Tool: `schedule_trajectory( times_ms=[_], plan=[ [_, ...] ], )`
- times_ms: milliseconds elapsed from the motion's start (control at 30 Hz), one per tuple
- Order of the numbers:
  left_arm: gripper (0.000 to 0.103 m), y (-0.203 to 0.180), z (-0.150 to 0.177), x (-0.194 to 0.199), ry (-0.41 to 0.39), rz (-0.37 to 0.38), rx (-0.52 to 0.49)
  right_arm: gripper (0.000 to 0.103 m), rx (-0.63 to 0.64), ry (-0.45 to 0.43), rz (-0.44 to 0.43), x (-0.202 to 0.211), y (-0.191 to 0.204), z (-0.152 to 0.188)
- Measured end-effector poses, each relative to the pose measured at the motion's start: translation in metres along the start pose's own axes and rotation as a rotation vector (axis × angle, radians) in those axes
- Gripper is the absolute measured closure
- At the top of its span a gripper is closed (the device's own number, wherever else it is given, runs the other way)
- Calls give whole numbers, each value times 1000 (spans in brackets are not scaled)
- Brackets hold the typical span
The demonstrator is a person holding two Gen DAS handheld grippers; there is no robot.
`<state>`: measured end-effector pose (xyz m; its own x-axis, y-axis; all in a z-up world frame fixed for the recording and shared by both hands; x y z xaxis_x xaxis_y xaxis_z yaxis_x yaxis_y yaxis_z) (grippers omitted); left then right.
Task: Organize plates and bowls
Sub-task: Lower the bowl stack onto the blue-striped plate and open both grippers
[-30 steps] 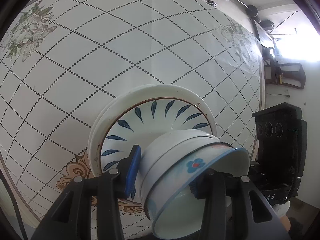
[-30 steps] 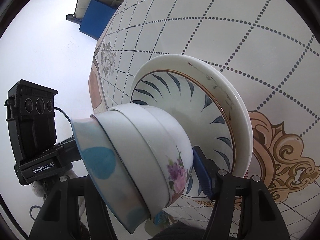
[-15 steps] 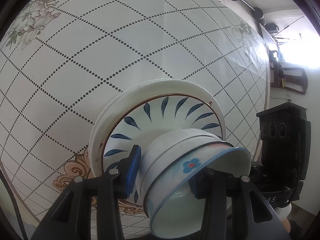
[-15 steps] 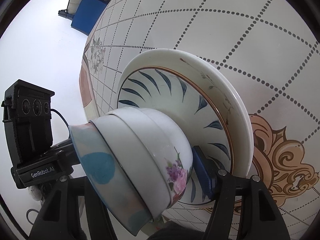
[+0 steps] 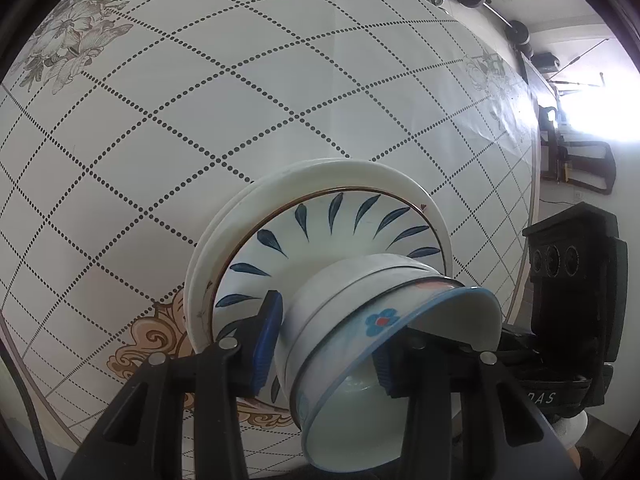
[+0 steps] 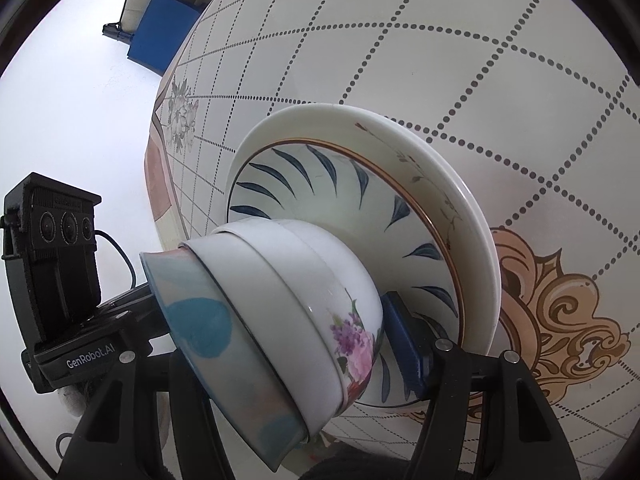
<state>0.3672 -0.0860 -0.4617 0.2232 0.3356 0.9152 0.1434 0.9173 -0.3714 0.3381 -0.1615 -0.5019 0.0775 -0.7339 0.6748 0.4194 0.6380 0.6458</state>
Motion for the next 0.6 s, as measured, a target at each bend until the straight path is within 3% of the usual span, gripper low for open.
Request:
schedule_trajectory(
  times_ms=[67,267,600],
  plan=[
    [66,0,1,6,-22,-10,-2,36,11,-7,15,3,1,1],
    [66,0,8,36,-127,-147,-37,36,74,-80,89,26,11,5],
    [65,-9,49,89,-305,-354,-64,36,212,-275,350,86,25,36]
  ],
)
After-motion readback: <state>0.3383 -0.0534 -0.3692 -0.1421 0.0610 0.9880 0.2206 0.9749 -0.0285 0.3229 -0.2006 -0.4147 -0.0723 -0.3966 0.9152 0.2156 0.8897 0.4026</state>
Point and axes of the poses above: each gripper's, at about its wrist camera, not at the fingertips, and x roughly against the way its jaws point, y to its left, z to its underside, the point moved 8 cm from there along -x, roughly the way its jaws point, and after that the axes turned 5 degrees about -x, right-handed, at the moved point
